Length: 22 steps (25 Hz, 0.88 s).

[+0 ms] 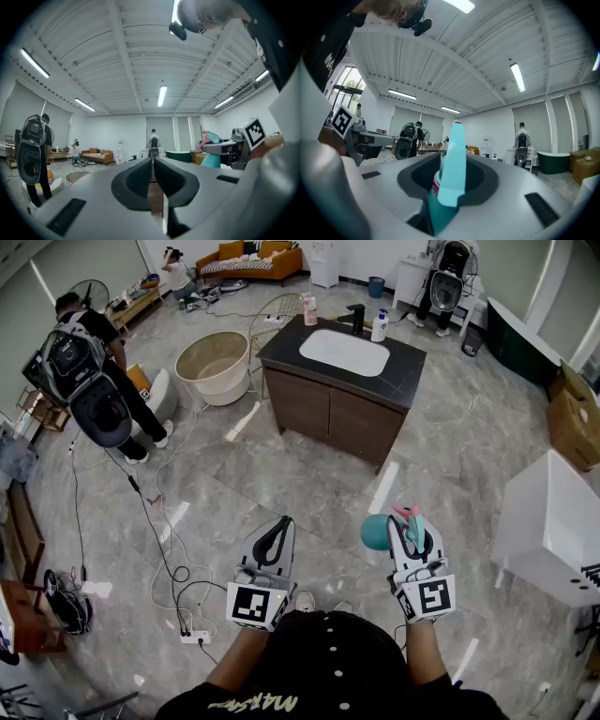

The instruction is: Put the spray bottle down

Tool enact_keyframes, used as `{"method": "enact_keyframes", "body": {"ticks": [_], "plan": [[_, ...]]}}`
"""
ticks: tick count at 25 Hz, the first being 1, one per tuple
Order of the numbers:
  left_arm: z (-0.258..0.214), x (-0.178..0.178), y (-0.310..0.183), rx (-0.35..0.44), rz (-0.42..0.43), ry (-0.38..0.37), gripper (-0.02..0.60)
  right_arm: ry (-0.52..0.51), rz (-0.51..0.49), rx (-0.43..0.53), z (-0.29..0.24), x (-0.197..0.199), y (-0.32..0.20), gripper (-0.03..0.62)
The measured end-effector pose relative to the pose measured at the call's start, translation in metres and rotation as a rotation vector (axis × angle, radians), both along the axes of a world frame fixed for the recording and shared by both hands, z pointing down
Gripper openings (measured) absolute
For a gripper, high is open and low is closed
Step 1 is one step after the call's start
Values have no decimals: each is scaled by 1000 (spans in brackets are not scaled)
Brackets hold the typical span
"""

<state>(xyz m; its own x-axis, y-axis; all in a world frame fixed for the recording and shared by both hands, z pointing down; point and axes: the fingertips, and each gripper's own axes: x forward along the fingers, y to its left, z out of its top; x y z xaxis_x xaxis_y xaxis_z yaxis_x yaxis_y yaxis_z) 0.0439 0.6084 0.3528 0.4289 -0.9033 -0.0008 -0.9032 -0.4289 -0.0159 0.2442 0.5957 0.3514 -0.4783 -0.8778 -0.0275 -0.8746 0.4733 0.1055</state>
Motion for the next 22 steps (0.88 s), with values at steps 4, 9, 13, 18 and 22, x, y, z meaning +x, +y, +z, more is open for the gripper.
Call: {"method": "enact_keyframes", "body": {"ticks": [4, 9, 13, 18, 22], "plan": [[1, -2, -1, -2, -1, 4, 23, 8, -9, 0, 1, -4, 0, 106], [2, -10, -7, -8, 5, 9, 23, 12, -10, 0, 0, -15, -5, 107], [3, -22, -13, -12, 16, 17, 23, 12, -3, -6, 1, -28, -10, 107], [6, -44, -19, -11, 37, 12, 23, 12, 12, -16, 7, -49, -15, 107], [13, -60, -23, -22, 44, 0, 23, -2, 19, -21, 11, -64, -17, 107]]}}
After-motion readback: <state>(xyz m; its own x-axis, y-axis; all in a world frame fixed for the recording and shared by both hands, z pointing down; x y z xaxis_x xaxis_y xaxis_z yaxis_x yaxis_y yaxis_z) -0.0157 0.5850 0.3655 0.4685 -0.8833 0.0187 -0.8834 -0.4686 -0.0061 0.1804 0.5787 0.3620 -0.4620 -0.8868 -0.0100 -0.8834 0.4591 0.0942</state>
